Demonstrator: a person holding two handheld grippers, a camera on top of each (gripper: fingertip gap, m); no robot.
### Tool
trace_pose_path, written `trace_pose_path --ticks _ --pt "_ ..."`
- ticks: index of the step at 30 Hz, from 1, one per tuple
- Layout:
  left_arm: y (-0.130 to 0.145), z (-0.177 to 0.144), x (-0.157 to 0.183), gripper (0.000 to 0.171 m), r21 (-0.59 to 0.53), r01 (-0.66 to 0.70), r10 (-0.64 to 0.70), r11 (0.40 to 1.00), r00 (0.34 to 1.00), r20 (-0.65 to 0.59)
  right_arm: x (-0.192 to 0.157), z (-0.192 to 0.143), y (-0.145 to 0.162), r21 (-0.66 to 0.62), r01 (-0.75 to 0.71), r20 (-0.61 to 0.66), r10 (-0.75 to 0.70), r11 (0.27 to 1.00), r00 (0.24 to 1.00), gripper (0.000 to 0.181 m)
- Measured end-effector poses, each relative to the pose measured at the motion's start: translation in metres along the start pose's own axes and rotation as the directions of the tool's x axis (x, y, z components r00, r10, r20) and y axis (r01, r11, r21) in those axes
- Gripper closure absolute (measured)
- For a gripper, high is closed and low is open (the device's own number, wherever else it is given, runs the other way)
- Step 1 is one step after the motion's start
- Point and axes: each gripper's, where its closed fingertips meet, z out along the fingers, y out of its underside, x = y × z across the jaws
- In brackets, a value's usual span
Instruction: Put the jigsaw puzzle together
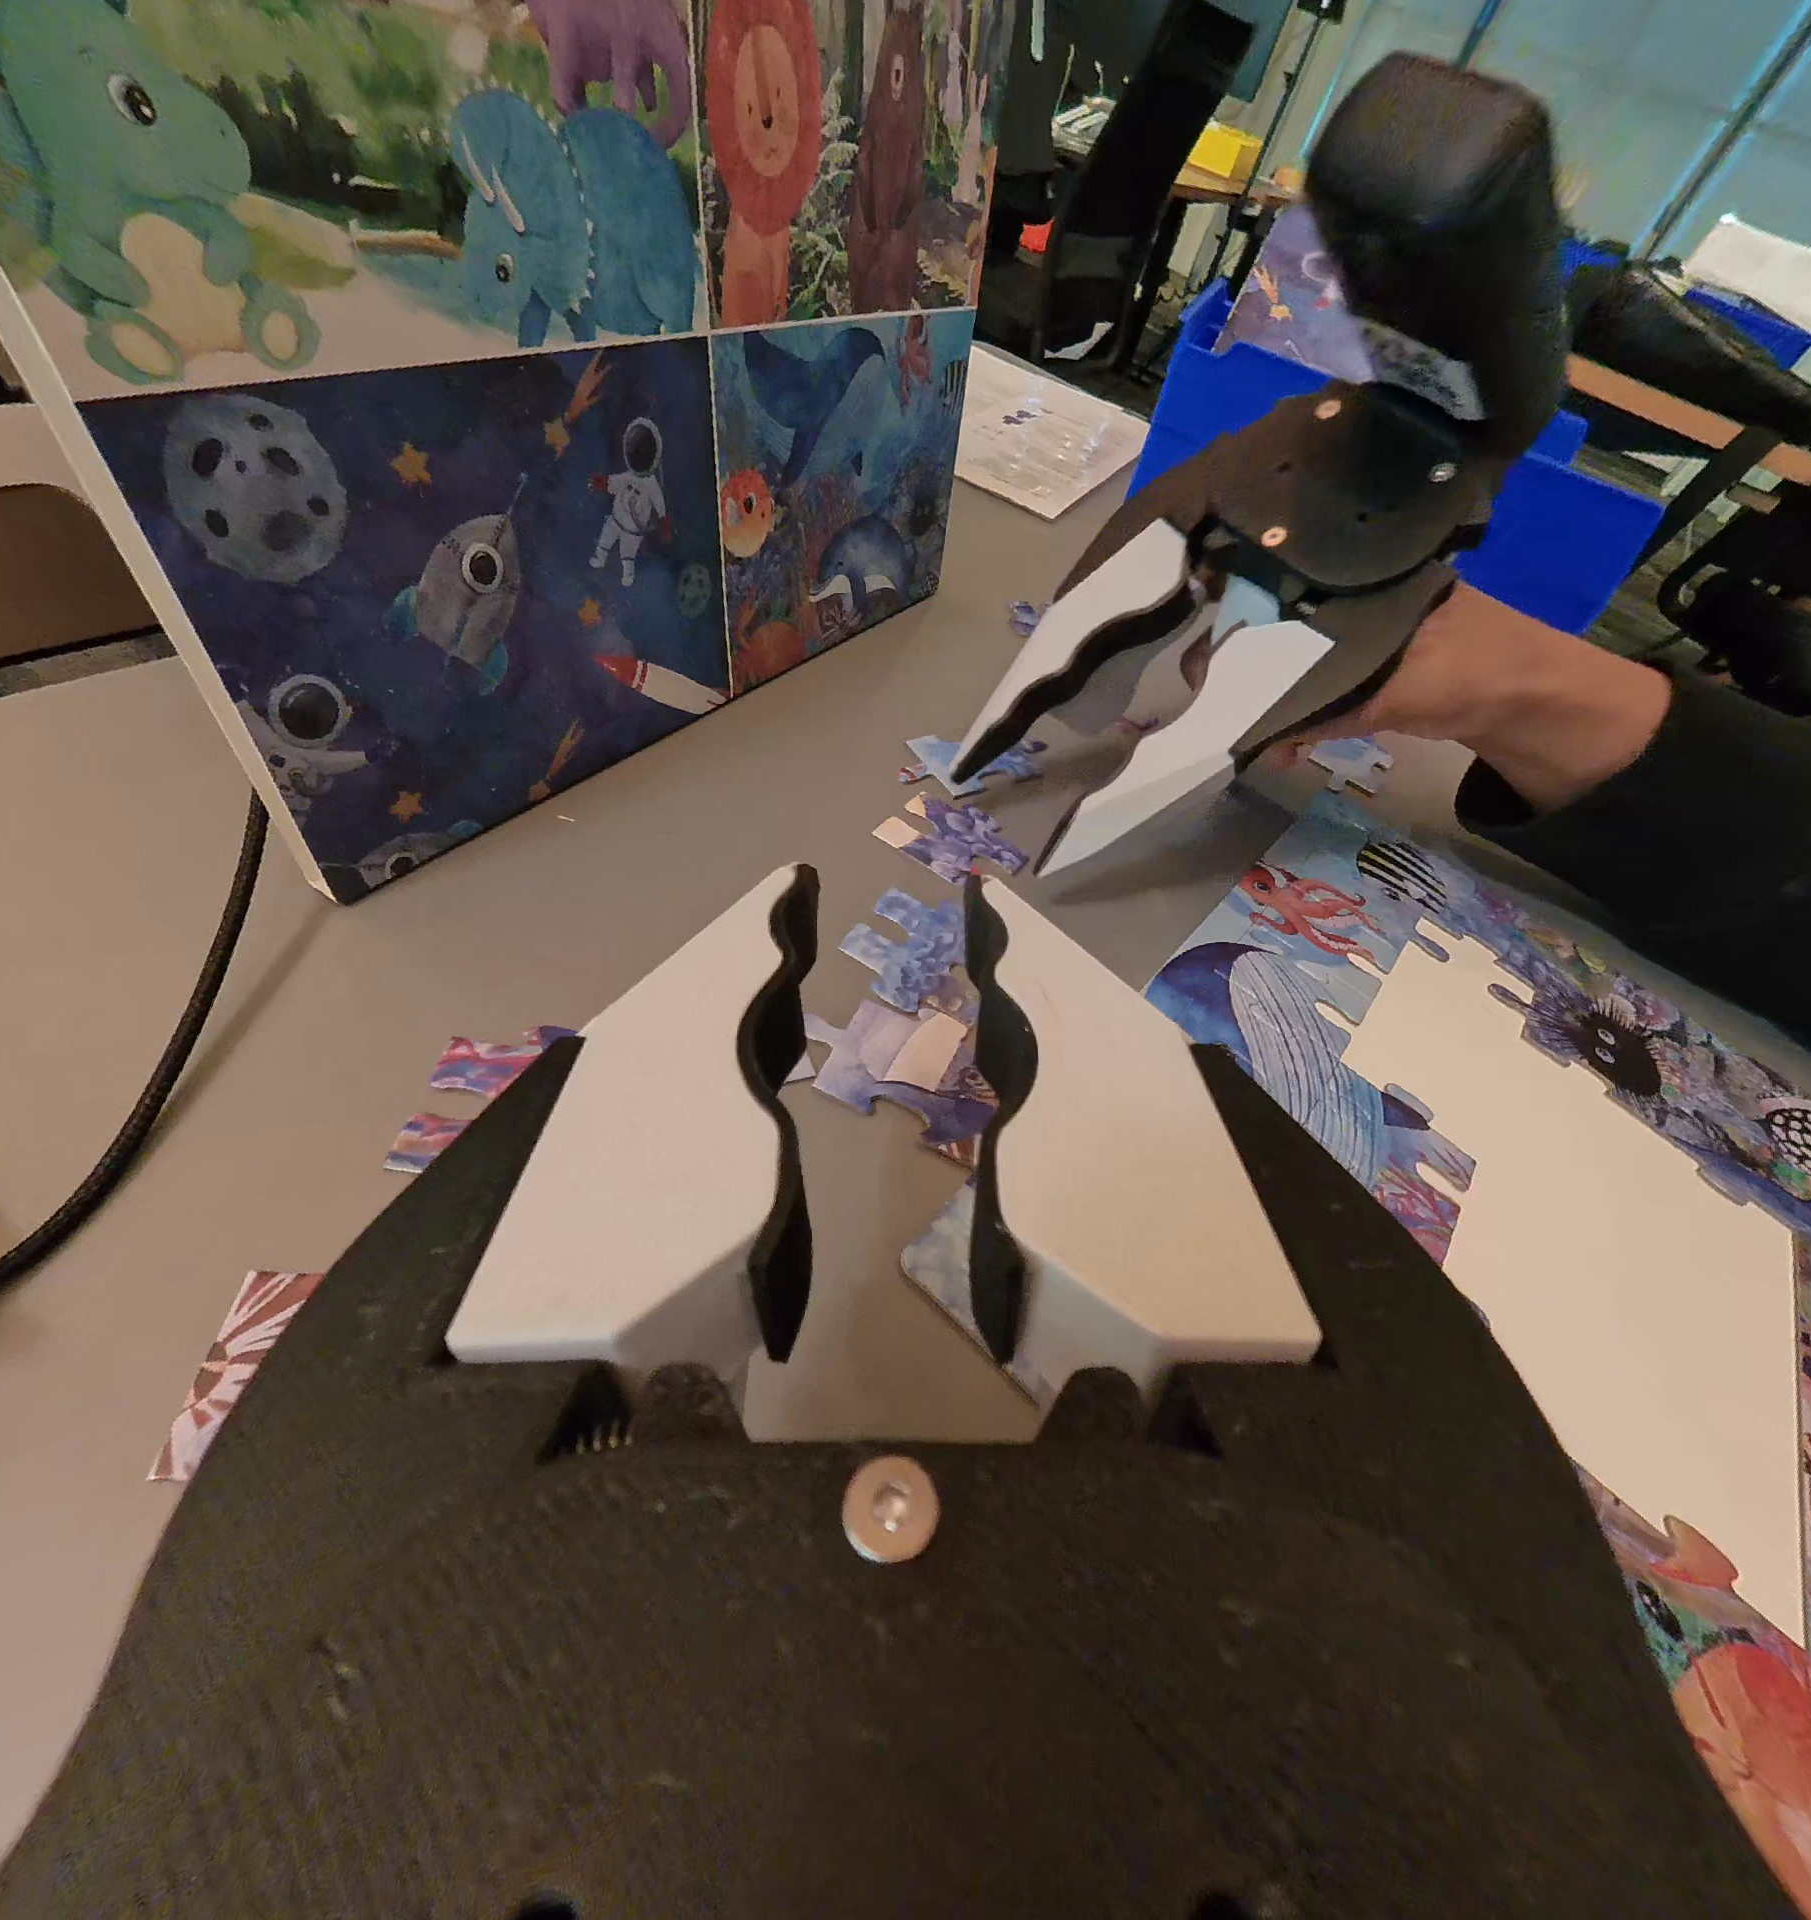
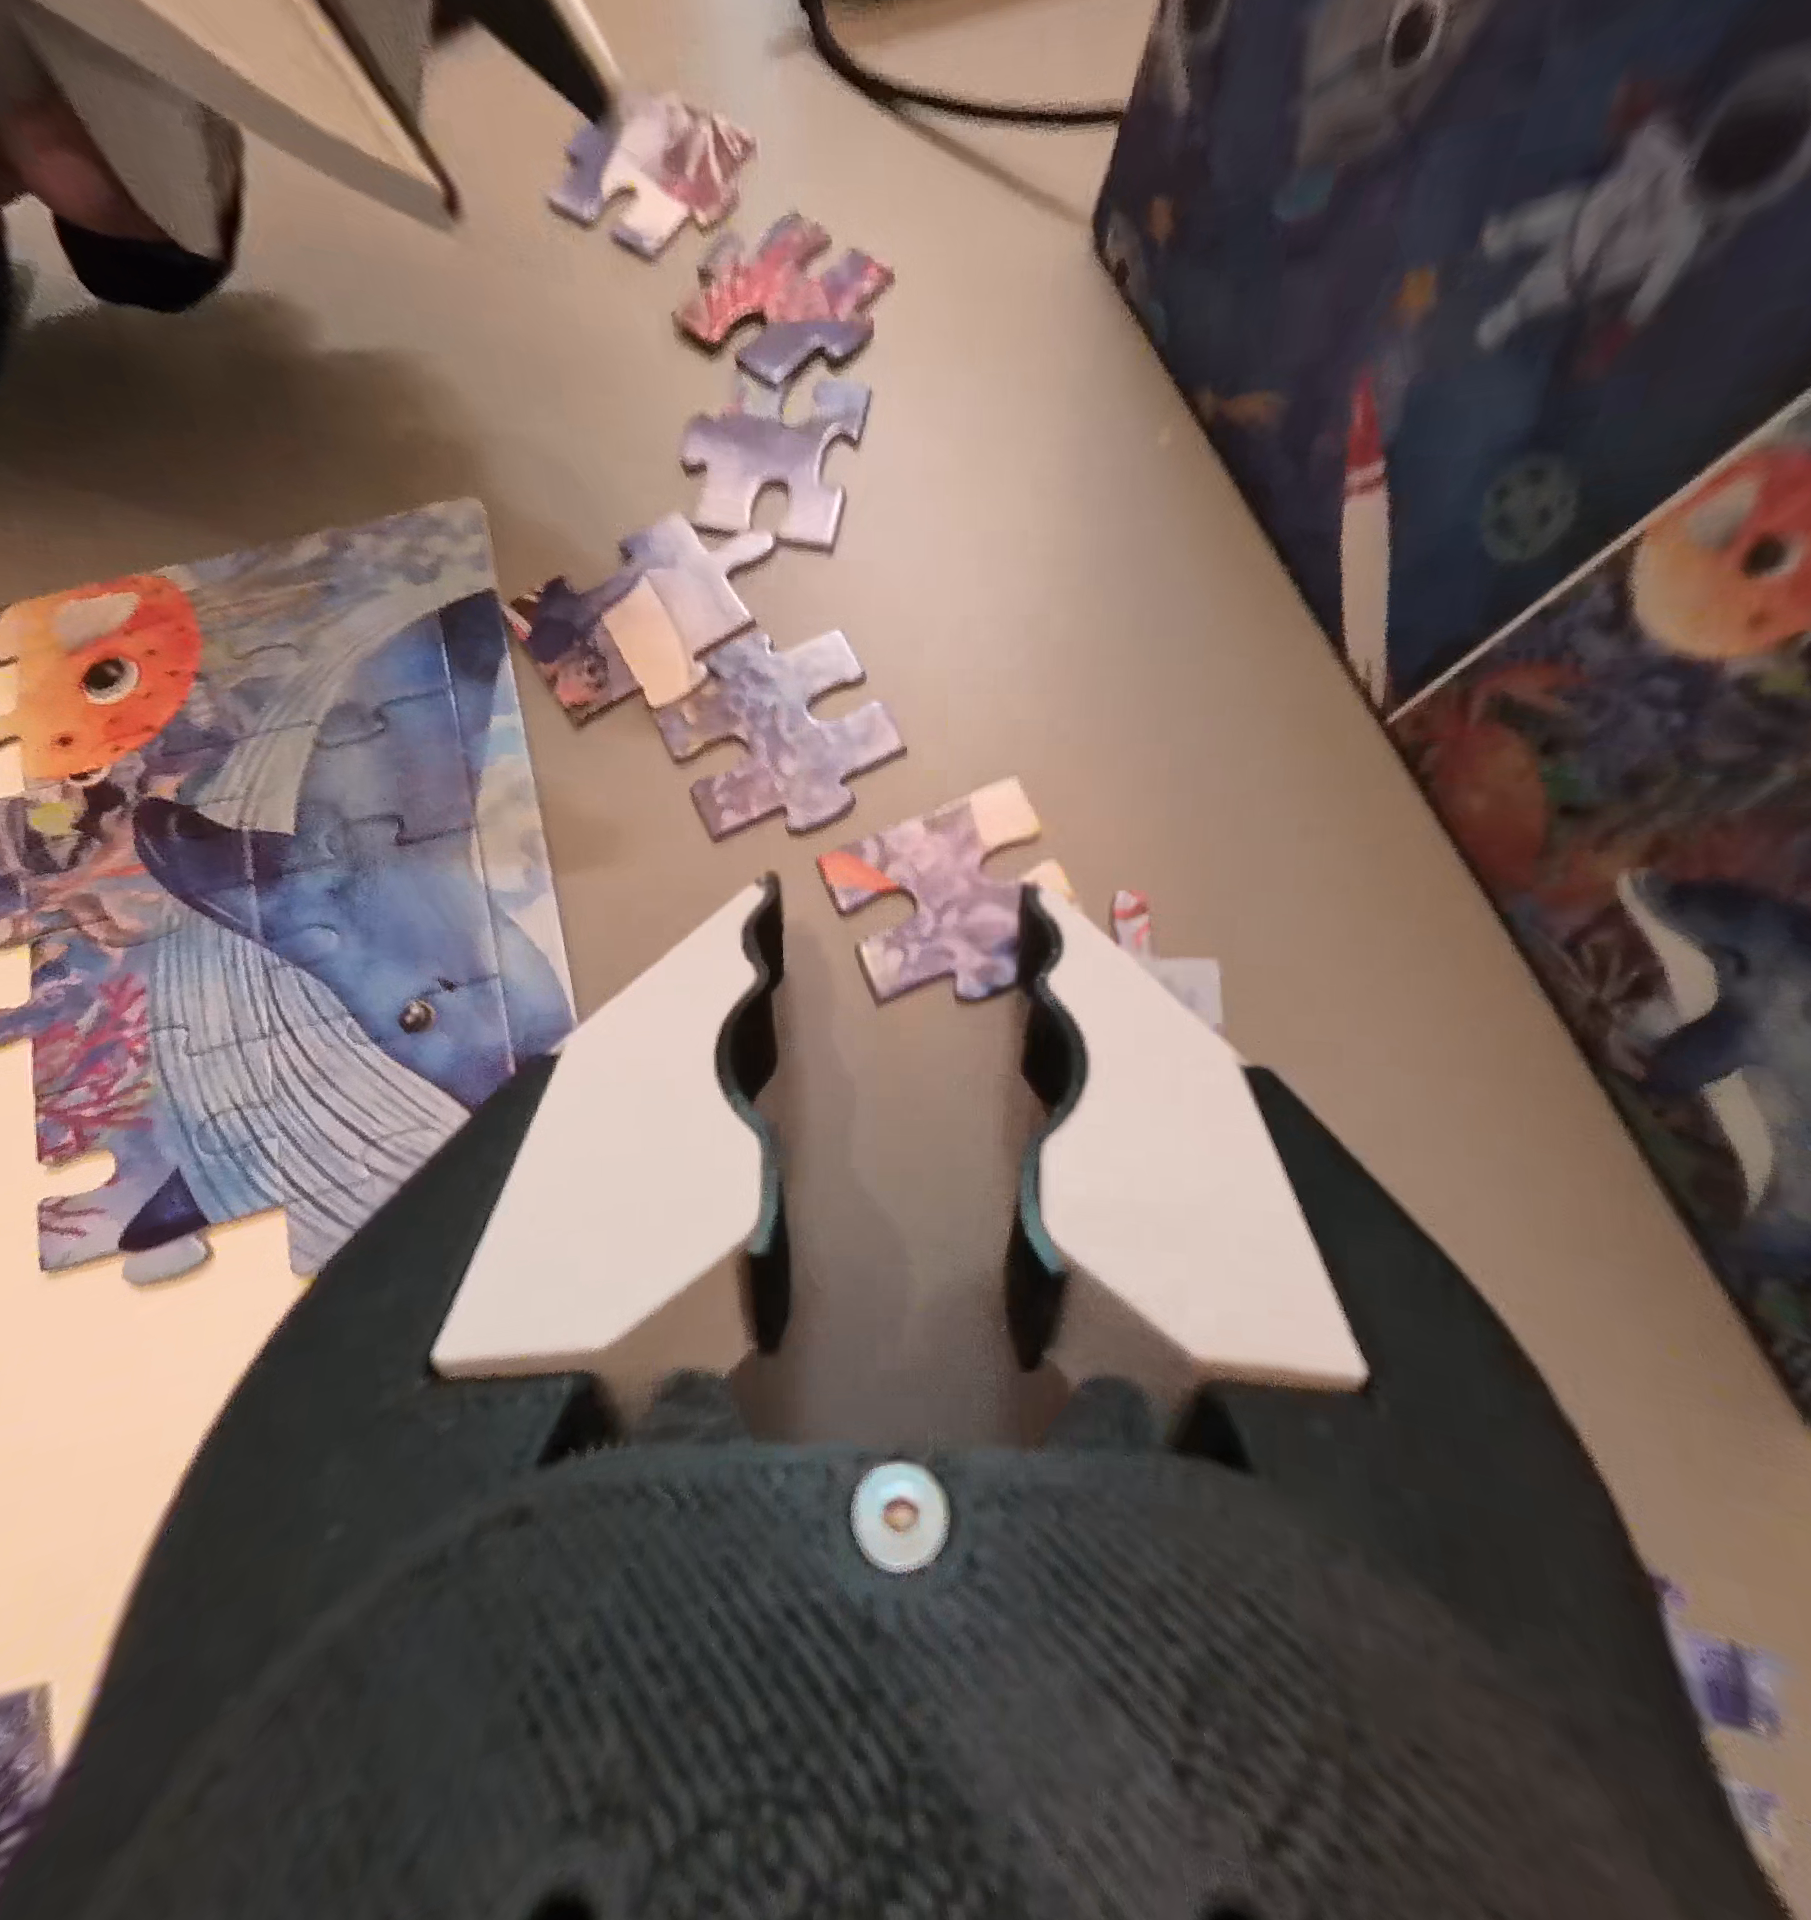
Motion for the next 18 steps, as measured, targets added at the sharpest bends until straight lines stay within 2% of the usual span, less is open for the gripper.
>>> trace_pose_path --ticks 3,7,10,13,15,18 --pt "0.004 0.004 0.005 0.138 -0.026 0.009 -0.009 1.0 1.0 -0.022 -0.002 0.005 0.013 -0.033 -0.029 0.022 0.03 0.999 0.999 0.136" --pt "0.017 0.016 0.02 0.124 -0.096 -0.008 0.001 0.995 0.997 -0.078 -0.028 -0.005 0.02 -0.037 -0.047 0.119 0.052 0.998 0.992 0.142" --pt "0.02 0.026 0.032 0.119 -0.133 -0.075 0.061 0.988 0.993 -0.106 -0.031 -0.025 0.024 0.023 -0.056 0.065 0.055 0.998 0.996 0.143" --pt "0.019 0.044 0.056 0.111 -0.196 -0.117 0.074 0.974 0.974 -0.216 -0.032 -0.051 0.023 0.12 -0.051 -0.011 0.053 0.991 0.999 0.142" --pt "0.029 0.06 0.064 0.108 -0.291 -0.246 0.166 0.925 0.948 -0.272 -0.035 -0.066 0.022 0.189 -0.051 -0.043 0.06 0.981 0.997 0.145" --pt "0.049 0.079 0.052 0.109 -0.436 -0.434 0.296 0.789 0.889 -0.35 -0.042 -0.078 0.027 0.233 -0.059 -0.046 0.072 0.971 0.996 0.149"
